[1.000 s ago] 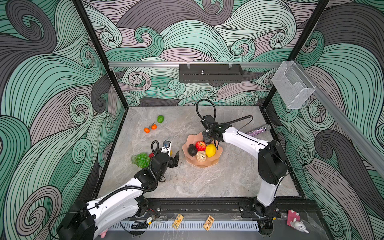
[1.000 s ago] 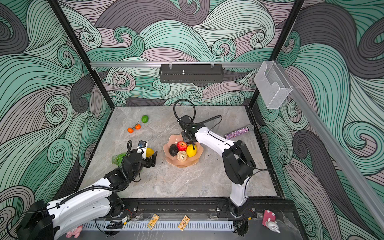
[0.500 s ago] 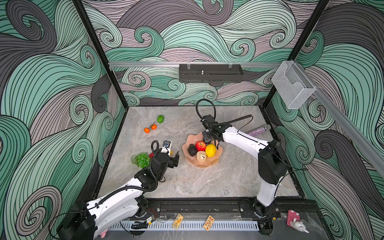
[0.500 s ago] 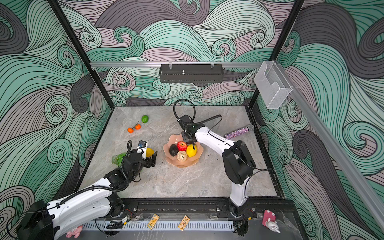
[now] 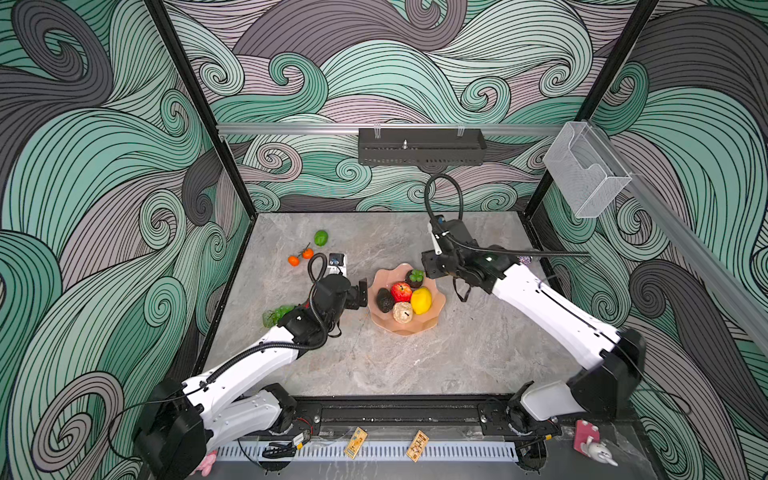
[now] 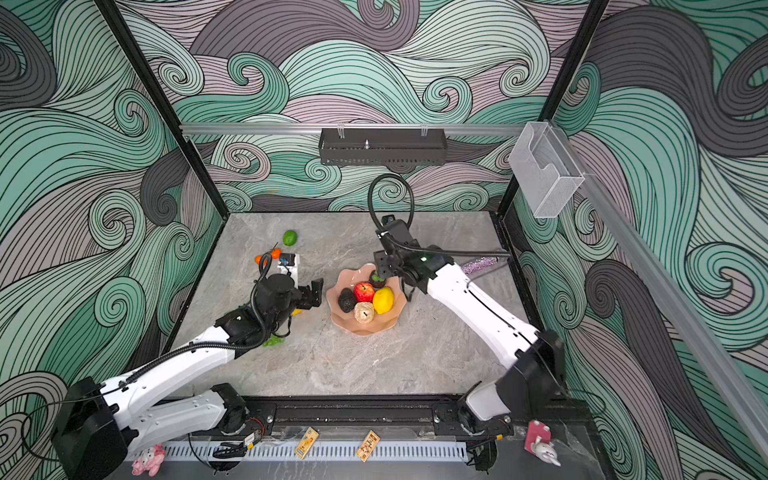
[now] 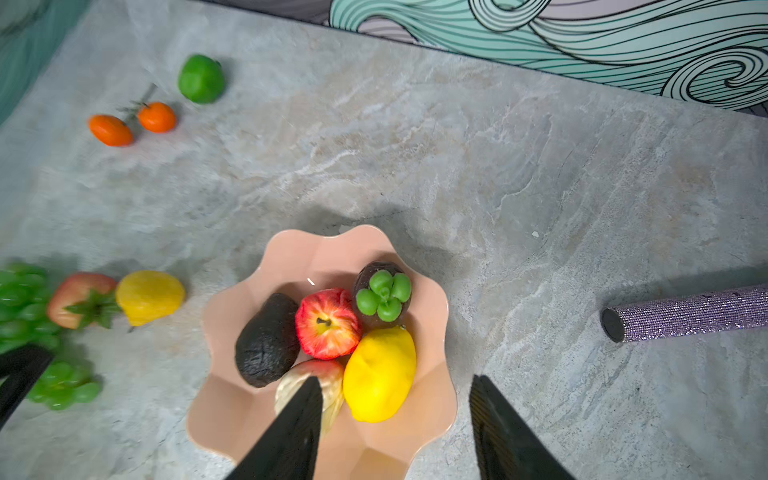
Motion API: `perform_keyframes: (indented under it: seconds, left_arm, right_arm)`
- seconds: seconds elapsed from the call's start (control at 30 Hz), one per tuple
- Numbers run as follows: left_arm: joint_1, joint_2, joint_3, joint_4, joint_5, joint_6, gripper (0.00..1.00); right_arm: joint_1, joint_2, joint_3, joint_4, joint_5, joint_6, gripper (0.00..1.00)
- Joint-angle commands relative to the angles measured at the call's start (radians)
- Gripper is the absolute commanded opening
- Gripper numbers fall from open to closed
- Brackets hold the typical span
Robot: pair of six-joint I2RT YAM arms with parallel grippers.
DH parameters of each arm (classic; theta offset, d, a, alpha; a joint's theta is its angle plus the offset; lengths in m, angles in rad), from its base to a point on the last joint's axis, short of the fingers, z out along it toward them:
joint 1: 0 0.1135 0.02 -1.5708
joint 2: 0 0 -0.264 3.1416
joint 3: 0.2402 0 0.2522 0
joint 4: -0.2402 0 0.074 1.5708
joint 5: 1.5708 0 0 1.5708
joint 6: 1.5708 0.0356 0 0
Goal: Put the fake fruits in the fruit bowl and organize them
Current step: 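Open the right gripper and lift away while left moves toward the green lime, then grasp the green lime with the left gripper and lift it toward the bowl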
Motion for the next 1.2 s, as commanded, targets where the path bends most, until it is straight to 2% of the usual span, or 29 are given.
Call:
perform_keyframes:
  seconds: [0.0, 0.13, 0.27, 0.4, 0.5, 0.63, 0.77, 0.87, 1.03, 1.17]
  left_arm:
    - [0.105, 0.095, 0.145, -0.147, 0.092, -0.116, 0.93]
    - [0.223, 0.266, 0.302, -0.222, 0.143, -0.151, 0.92]
    - [0.294, 0.514, 0.531, -0.340, 0.132, -0.092, 0.92]
    - [0.344, 0.757, 0.819, -0.540, 0.095, -0.045, 0.92]
    - [0.377, 0.890, 0.968, -0.575, 0.090, 0.005, 0.92]
    - [0.420, 1.039, 1.109, -0.547, 0.049, 0.109, 0.92]
    - [0.460, 1.202, 1.332, -0.634, 0.047, 0.205, 0.92]
    - [0.489, 1.294, 1.476, -0.696, 0.074, 0.219, 0.91]
    - [0.511, 1.398, 1.632, -0.751, 0.106, 0.234, 0.89]
    - [0.532, 1.478, 1.738, -0.810, 0.175, 0.232, 0.84]
  right_arm:
    - [-0.004, -0.122, -0.095, -0.029, -0.028, 0.031, 0.64]
    - [-0.003, -0.307, -0.234, 0.005, -0.020, 0.045, 0.72]
    - [-0.004, -0.501, -0.378, 0.051, -0.011, 0.081, 0.80]
    - [-0.005, -0.672, -0.496, 0.086, -0.009, 0.122, 0.84]
    - [-0.005, -0.761, -0.556, 0.085, -0.029, 0.137, 0.85]
    - [-0.005, -0.832, -0.601, 0.061, -0.050, 0.157, 0.85]
    - [-0.005, -0.871, -0.632, 0.037, -0.073, 0.175, 0.86]
    - [-0.004, -0.887, -0.651, 0.028, -0.077, 0.193, 0.86]
    - [-0.005, -0.889, -0.654, 0.025, -0.060, 0.205, 0.86]
    - [-0.006, -0.861, -0.638, 0.029, -0.051, 0.206, 0.86]
